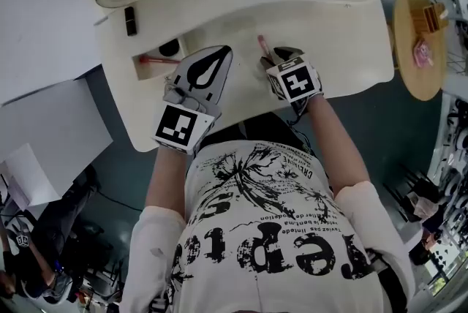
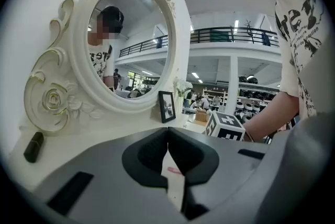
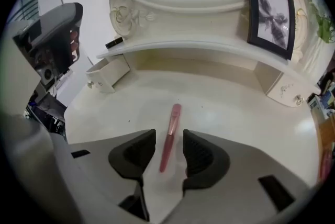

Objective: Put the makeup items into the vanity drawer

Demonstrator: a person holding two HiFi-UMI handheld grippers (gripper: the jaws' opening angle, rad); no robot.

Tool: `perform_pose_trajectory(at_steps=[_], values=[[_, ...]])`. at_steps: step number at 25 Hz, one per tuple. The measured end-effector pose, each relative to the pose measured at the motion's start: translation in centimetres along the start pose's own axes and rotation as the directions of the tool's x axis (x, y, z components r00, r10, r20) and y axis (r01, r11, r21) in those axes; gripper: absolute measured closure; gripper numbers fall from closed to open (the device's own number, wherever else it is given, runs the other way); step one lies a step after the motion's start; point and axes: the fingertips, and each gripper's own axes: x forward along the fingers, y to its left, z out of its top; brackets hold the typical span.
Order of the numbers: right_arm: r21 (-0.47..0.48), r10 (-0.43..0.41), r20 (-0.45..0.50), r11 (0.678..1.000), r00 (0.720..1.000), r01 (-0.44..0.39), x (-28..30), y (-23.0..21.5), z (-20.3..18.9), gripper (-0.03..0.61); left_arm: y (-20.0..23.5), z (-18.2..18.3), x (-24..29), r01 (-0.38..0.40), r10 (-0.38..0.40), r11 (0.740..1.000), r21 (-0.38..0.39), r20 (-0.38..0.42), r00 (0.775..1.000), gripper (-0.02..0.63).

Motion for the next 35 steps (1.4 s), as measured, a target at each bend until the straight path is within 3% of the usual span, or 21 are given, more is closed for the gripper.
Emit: perform_pose_trajectory(at_steps=[2, 6, 11, 15, 20, 23, 29, 35], values=[[0.007, -0.019, -0.013, 1.0, 1.0, 0.019, 0.4, -0.3, -0.5, 0.413, -0.2, 0.1, 0.3, 0.002, -0.002, 1.0, 0.003, 0.005, 1.0, 0.6], [0.012, -0.049, -0.034, 0.999, 0.998, 0.05, 0.5, -1.0, -0.7, 0.513, -0.3, 0.2, 0.4, 0.001, -0.001, 1.0, 0.003, 0.02, 1.0, 0.6], [0.032, -0.009, -0.043, 0.999, 0.999, 0.01, 0.0, -0.6, -0.1, 0.518, 0.0, 0.4, -0.1, -0.007, 0.007, 1.0, 0.013, 0.009, 1.0, 0.6], [0.021, -0.025, -0.03, 0.999, 0.999, 0.026, -1.5, -0.2, 1.7, 0.518, 0.7, 1.7, -0.9, -0.034, 0.033, 0.999, 0.019, 0.058, 0.998, 0.6], [-0.054, -0.006, 0.022, 0.999, 1.0, 0.007, -2.7, 1.8, 5.5, 0.518, 1.9, 2.6, -3.1, -0.072, 0.069, 0.996, 0.049, 0.061, 0.996, 0.6], [-0.107, 0.032, 0.072, 0.994, 0.997, -0.024, -3.6, 3.9, 8.2, 0.518, 3.0, 3.8, -4.8, -0.118, 0.113, 0.992, 0.047, 0.11, 0.988, 0.6], [-0.268, 0.158, 0.113, 0.956, 0.981, -0.123, -4.0, 10.5, 12.9, 0.518, 5.6, 4.2, -10.0, -0.233, 0.226, 0.972, 0.042, 0.128, 0.966, 0.6], [-0.422, 0.258, 0.07, 0.883, 0.964, -0.205, -2.1, 17.4, 15.5, 0.518, 8.4, 2.6, -15.6, -0.361, 0.358, 0.932, 0.021, 0.085, 0.93, 0.6]])
